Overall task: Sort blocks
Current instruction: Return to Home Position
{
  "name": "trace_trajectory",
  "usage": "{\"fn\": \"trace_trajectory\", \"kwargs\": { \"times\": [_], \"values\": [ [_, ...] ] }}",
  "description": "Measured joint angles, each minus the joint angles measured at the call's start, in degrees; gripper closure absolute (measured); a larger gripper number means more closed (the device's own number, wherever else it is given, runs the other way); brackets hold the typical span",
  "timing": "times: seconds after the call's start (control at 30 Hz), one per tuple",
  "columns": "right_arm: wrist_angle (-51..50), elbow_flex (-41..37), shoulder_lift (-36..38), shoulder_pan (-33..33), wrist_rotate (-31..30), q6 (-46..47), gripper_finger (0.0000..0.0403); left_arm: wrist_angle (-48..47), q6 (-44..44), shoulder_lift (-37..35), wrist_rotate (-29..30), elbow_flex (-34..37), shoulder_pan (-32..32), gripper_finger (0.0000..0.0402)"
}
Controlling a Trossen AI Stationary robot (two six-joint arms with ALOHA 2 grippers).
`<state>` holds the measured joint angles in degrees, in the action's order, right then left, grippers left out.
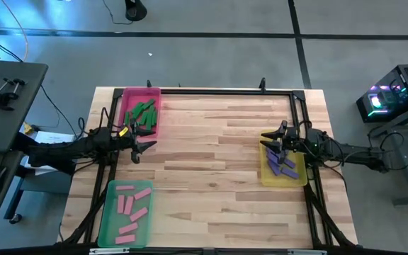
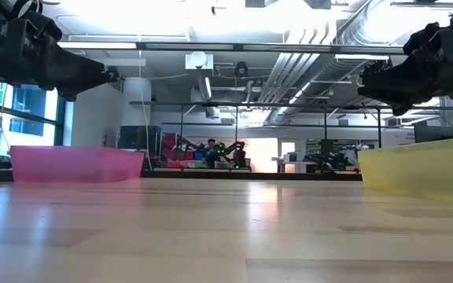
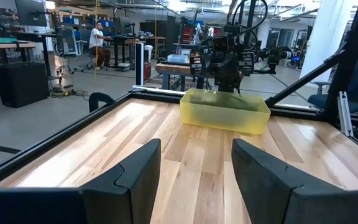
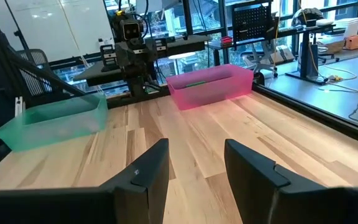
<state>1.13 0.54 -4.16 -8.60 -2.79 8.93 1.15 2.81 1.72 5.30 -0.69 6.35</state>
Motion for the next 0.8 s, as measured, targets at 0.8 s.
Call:
{"fn": "trace_trajectory", "kwargs": {
  "times": [0.8],
  "values": [
    [0.0,0.0,0.02,0.0,0.0,-0.01,0.0264,-0.02,1.56,0.02,-0.07,0.0,-6.47,0.0218]
  ]
}}
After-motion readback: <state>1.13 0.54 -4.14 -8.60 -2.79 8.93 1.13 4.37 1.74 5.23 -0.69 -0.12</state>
